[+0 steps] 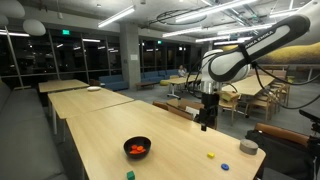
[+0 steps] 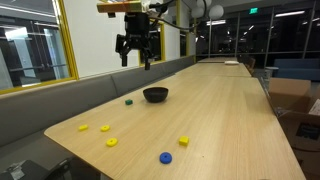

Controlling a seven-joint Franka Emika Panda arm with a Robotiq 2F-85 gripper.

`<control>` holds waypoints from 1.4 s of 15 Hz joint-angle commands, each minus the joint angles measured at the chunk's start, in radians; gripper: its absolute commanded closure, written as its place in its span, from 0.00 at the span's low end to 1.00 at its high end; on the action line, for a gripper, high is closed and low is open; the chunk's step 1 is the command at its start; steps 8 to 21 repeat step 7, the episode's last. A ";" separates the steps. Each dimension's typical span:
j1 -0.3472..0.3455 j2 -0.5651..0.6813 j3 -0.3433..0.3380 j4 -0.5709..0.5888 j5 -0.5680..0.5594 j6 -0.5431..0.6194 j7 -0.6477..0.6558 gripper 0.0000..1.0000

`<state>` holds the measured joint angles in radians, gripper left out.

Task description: Pick up the orange objects from the table and put them in the bowl

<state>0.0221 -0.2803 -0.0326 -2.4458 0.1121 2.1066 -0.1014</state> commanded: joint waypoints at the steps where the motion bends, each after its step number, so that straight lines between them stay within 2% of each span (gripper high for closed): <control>1: 0.002 -0.036 -0.009 -0.023 0.037 -0.003 -0.029 0.00; 3: -0.003 0.000 0.001 -0.003 0.018 -0.002 -0.005 0.00; 21: -0.003 0.000 0.001 -0.009 0.028 -0.002 -0.007 0.00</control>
